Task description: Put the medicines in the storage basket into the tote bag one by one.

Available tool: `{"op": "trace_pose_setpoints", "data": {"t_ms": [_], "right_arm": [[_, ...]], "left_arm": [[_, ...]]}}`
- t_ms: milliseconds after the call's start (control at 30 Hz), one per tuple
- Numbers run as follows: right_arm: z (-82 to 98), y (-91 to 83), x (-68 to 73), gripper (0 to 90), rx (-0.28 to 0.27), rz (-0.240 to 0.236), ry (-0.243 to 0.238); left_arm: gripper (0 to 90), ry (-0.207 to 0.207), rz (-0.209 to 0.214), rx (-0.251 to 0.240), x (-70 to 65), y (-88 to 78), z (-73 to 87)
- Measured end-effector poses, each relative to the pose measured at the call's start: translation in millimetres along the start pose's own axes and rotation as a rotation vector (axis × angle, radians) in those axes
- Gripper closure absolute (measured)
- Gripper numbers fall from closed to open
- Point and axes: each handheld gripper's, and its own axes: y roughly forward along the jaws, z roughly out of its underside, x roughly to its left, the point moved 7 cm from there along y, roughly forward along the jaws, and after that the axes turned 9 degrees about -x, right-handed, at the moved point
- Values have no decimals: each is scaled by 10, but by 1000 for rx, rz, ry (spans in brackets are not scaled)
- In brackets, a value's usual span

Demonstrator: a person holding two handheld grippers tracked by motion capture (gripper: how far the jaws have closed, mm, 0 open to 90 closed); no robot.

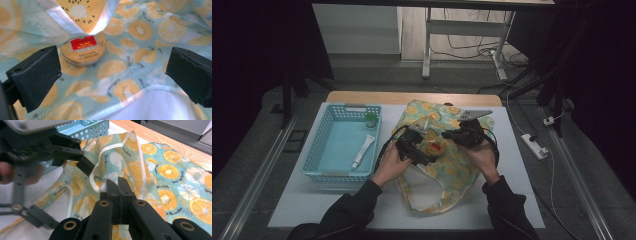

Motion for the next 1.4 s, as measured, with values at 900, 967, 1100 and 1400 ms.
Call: {"op": "trace_pose_setpoints", "data": {"t_ms": [900,967,1100,1400], "right_arm": [[-79,-60,43,900,-25,-5,-7],[-83,-65,41,900,-27,-4,-7],[-87,-72,37,900,-30,-4,-5],[-83,-64,41,900,-26,-6,-6]], "left_arm": [[0,-62,-107,-36,361,-1008,256],[0,-71,-129,-41,415,-1094,282],[0,-92,-179,-59,534,-1277,328],[0,-128,-336,-25,841,-1564,529]]}}
